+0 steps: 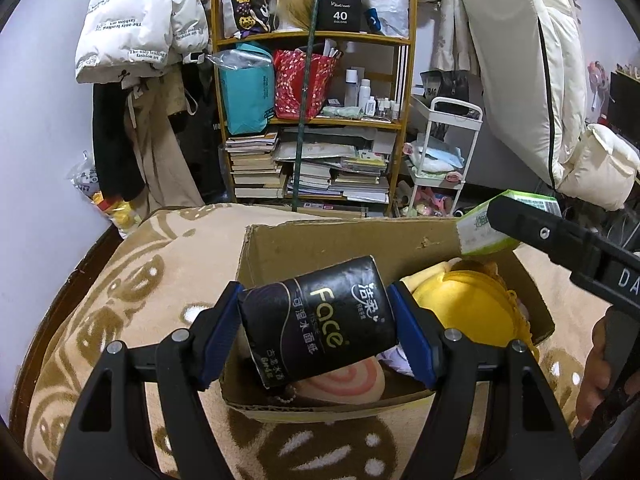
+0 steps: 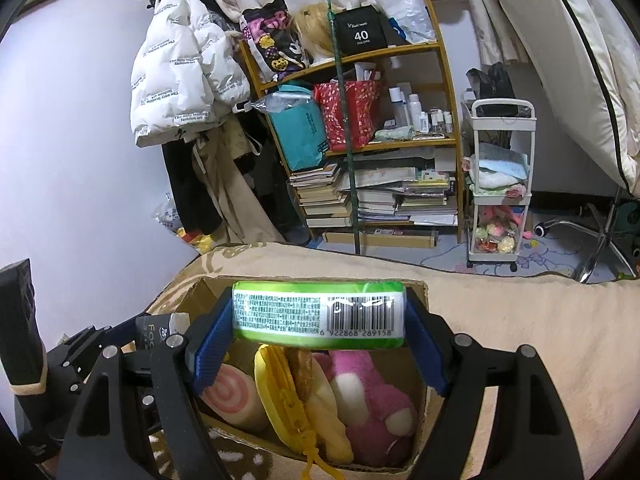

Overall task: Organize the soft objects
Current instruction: 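Lower both grippers into the box and open them to drop the items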

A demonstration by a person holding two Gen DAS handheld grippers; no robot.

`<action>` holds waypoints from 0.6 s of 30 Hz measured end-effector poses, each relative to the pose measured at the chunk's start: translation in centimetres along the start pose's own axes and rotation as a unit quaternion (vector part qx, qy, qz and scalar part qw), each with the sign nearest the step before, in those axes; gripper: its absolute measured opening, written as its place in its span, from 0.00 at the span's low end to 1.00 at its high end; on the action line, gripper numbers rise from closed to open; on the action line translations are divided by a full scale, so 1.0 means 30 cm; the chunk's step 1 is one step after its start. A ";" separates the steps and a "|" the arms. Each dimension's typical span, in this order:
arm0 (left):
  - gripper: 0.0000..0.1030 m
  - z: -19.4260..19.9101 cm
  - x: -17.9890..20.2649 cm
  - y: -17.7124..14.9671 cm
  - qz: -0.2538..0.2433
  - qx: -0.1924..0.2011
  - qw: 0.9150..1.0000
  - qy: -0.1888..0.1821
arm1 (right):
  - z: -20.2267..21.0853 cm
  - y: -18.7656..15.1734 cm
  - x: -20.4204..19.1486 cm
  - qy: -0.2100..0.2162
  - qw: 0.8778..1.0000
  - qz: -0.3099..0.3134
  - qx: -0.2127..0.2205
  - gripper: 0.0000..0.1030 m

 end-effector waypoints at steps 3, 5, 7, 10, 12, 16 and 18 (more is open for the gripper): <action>0.71 -0.005 0.000 -0.003 0.000 -0.003 1.000 0.002 | -0.006 -0.003 -0.001 -0.001 1.000 0.001 -0.006 0.81; 0.76 -0.004 0.001 -0.005 -0.001 -0.003 1.000 0.001 | -0.012 -0.006 -0.002 -0.002 1.000 0.004 -0.011 0.81; 0.82 0.002 0.003 -0.005 -0.005 0.003 1.000 0.003 | -0.017 -0.007 -0.002 -0.002 1.000 0.005 -0.016 0.83; 0.83 0.006 0.008 -0.006 -0.012 0.003 1.000 0.006 | -0.015 -0.007 0.001 -0.002 1.000 0.003 -0.014 0.92; 0.83 0.008 0.007 -0.006 -0.012 0.002 1.000 0.010 | -0.016 -0.007 -0.001 -0.004 1.000 0.005 -0.013 0.95; 0.84 0.026 -0.006 -0.007 -0.008 0.002 1.000 0.017 | -0.004 -0.002 0.010 -0.006 1.000 0.001 -0.010 0.98; 0.88 0.042 -0.013 -0.006 -0.005 0.005 1.000 0.024 | 0.009 0.003 0.018 -0.008 1.000 -0.002 -0.008 0.99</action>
Point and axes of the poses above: each gripper's, at about its wrist camera, not at the fingertips, and z roughly against the way its jaws point, x to its right, y to its top, the point moved 2 cm from there along -z, roughly the way its jaws point, and after that the axes turned 14 degrees about -y, right-handed, at the moved point
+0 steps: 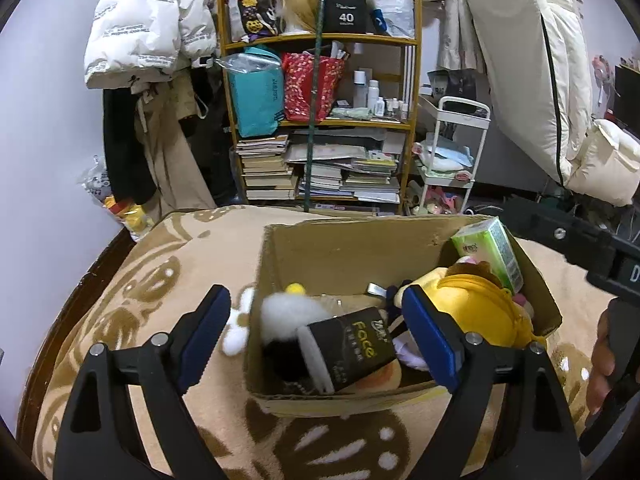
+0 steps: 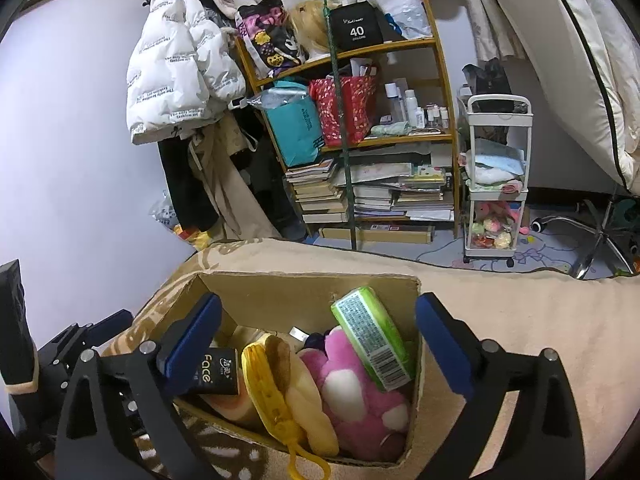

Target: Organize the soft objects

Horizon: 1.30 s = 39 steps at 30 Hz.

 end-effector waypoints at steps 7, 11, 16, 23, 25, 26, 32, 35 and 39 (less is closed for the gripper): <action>0.93 0.089 -0.014 -0.010 0.008 0.009 1.000 0.009 | 0.082 -0.001 0.008 -0.021 0.999 0.018 0.016 1.00; 0.93 0.154 -0.008 -0.025 0.007 0.013 1.000 0.018 | 0.143 -0.018 -0.002 -0.034 0.999 0.035 0.023 1.00; 0.94 0.240 0.014 -0.050 -0.008 0.021 0.999 0.025 | 0.232 -0.044 -0.024 -0.047 0.996 0.058 0.038 1.00; 0.95 0.361 0.041 -0.096 -0.011 0.038 0.999 0.028 | 0.343 -0.067 -0.037 -0.062 0.995 0.054 0.057 1.00; 0.95 0.400 0.046 -0.116 -0.013 0.043 0.999 0.031 | 0.369 -0.075 -0.039 -0.071 0.994 0.057 0.062 1.00; 0.95 0.408 0.050 -0.118 -0.014 0.043 0.998 0.033 | 0.383 -0.081 -0.038 -0.075 0.993 0.057 0.064 1.00; 0.95 0.495 0.051 -0.170 -0.004 0.055 0.998 0.034 | 0.463 -0.125 -0.020 -0.086 0.993 0.054 0.066 1.00; 0.96 0.541 0.057 -0.191 -0.010 0.064 0.997 0.040 | 0.505 -0.140 -0.013 -0.091 0.992 0.050 0.071 1.00; 0.96 0.588 0.061 -0.214 -0.010 0.078 0.996 0.042 | 0.553 -0.152 -0.017 -0.097 0.990 0.052 0.084 1.00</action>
Point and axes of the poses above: each gripper's, at about its wrist camera, not at the fingertips, and z roughly against the way its jaws point, x to its right, y to its top, the point moved 2 cm from there along -z, roughly the way its jaws point, and after that the axes turned 14 degrees about -y, right-handed, at the moved point
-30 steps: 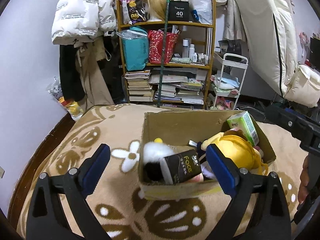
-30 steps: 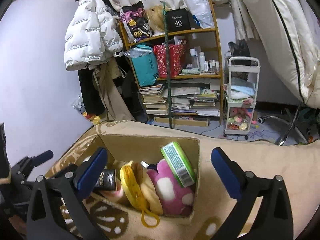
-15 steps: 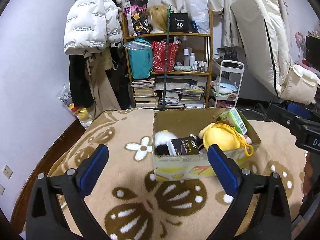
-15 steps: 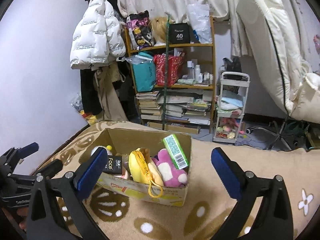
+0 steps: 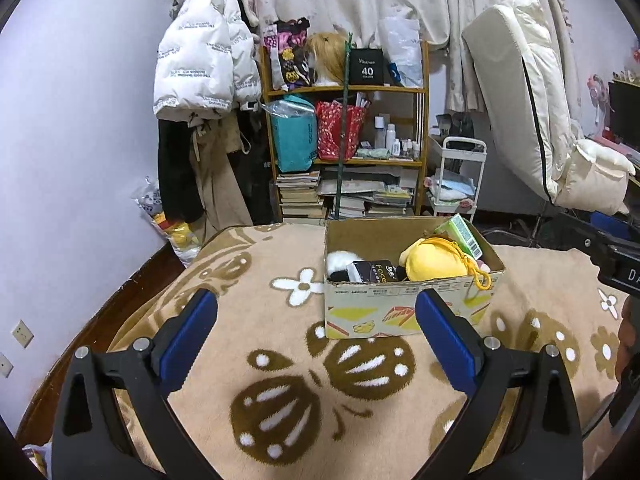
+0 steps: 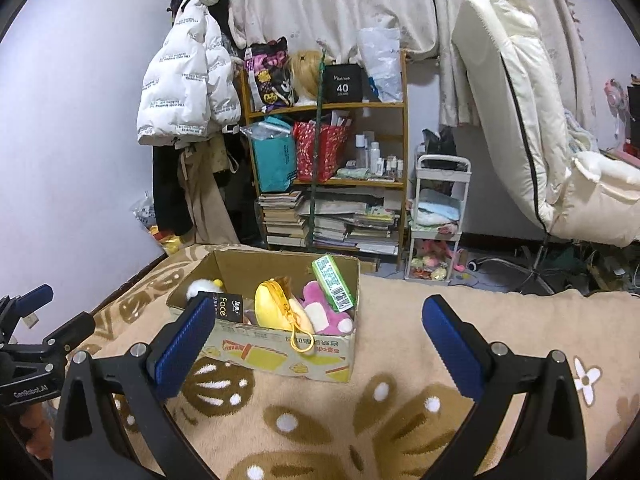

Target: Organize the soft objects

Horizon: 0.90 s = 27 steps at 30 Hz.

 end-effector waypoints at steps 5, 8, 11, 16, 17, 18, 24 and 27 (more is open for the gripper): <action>0.96 0.045 0.007 -0.020 -0.004 0.006 1.000 0.006 | 0.060 -0.016 0.004 -0.009 1.000 0.005 0.013 1.00; 0.96 0.061 0.013 -0.029 -0.007 0.008 1.000 0.004 | 0.085 -0.029 0.004 -0.013 1.000 0.005 0.014 1.00; 0.96 0.069 0.016 -0.030 -0.008 0.012 1.000 0.005 | 0.098 -0.035 0.006 -0.015 1.000 0.004 0.012 1.00; 0.96 0.070 0.012 -0.034 -0.001 0.009 1.000 0.004 | 0.102 -0.039 0.005 -0.016 1.000 0.006 0.015 1.00; 0.96 0.069 0.008 -0.036 0.001 0.009 1.000 0.004 | 0.102 -0.041 0.002 -0.019 1.000 0.009 0.015 1.00; 0.96 0.068 0.007 -0.037 0.002 0.008 1.000 0.006 | 0.104 -0.046 -0.002 -0.020 1.000 0.011 0.015 1.00; 0.96 0.052 0.004 -0.040 0.002 0.004 1.000 0.007 | 0.104 -0.056 -0.013 -0.020 1.000 0.013 0.012 1.00; 0.96 0.045 0.003 -0.043 0.002 0.003 1.000 0.009 | 0.104 -0.058 -0.015 -0.020 1.000 0.013 0.011 1.00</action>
Point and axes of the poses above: each gripper's, at about its wrist camera, not at the fingertips, and z roughly against the way its jaws point, x to its right, y to its top, the point moved 2 cm from there along -z, roughly the way its jaws point, and after that the axes turned 14 degrees about -y, right-handed, at the moved point
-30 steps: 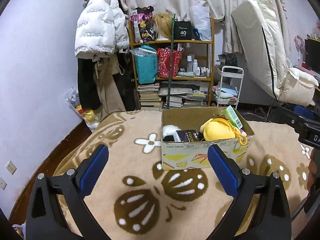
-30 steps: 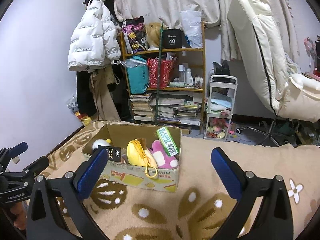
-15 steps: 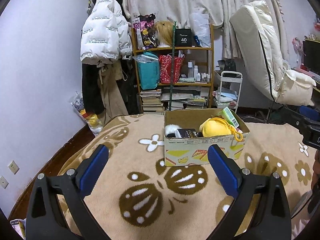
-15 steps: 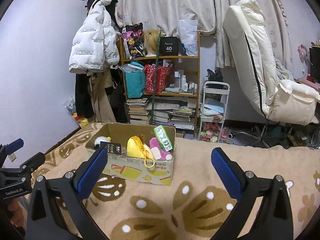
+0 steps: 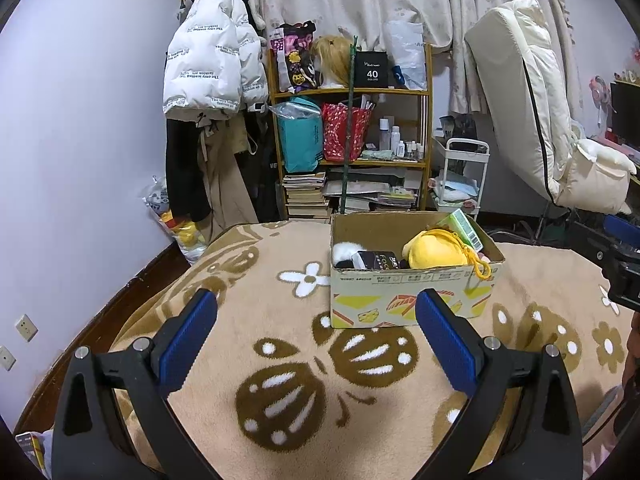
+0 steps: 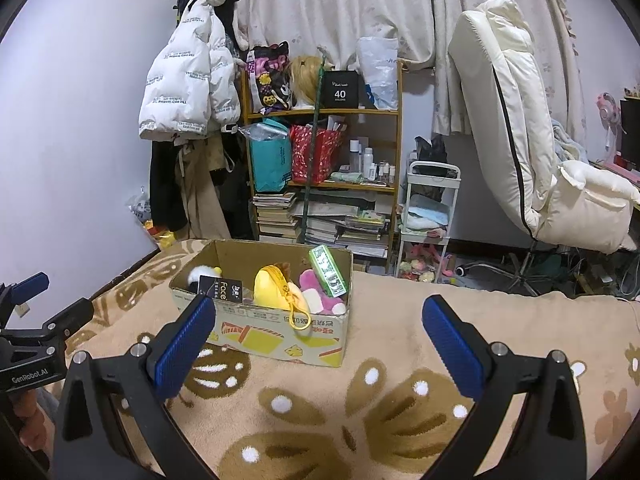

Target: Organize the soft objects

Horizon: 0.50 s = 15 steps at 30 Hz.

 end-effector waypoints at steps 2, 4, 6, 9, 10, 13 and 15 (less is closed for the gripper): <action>0.96 -0.007 0.000 -0.001 0.001 -0.001 1.000 0.001 | -0.002 -0.001 -0.002 0.000 1.000 -0.001 -0.001 1.00; 0.96 -0.009 0.000 -0.002 0.001 -0.001 1.000 0.000 | -0.003 0.002 0.001 0.000 1.000 -0.001 -0.001 1.00; 0.96 -0.010 -0.001 -0.002 0.001 -0.001 1.000 0.000 | -0.004 0.002 0.004 0.001 1.000 -0.001 -0.001 1.00; 0.96 -0.012 0.000 -0.001 0.000 -0.002 1.000 0.000 | -0.006 0.002 0.007 0.001 1.000 0.000 -0.001 1.00; 0.96 -0.011 0.000 -0.001 0.001 -0.001 1.000 0.000 | -0.006 0.002 0.007 0.002 1.000 0.000 -0.001 1.00; 0.96 -0.010 0.000 -0.001 0.001 -0.002 1.000 0.000 | -0.006 0.005 0.010 0.003 1.000 0.000 0.000 1.00; 0.96 -0.016 0.000 -0.004 0.000 -0.003 1.000 -0.001 | -0.012 0.003 0.005 0.002 1.000 0.000 -0.001 1.00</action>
Point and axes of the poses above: each gripper's, at about its wrist camera, not at the fingertips, and z roughly against the way its jaws point, x to its right, y to its top, the point moved 2 cm from there along -z, roughly the way its jaws point, and after that the axes turned 14 degrees about -y, right-handed, at the moved point
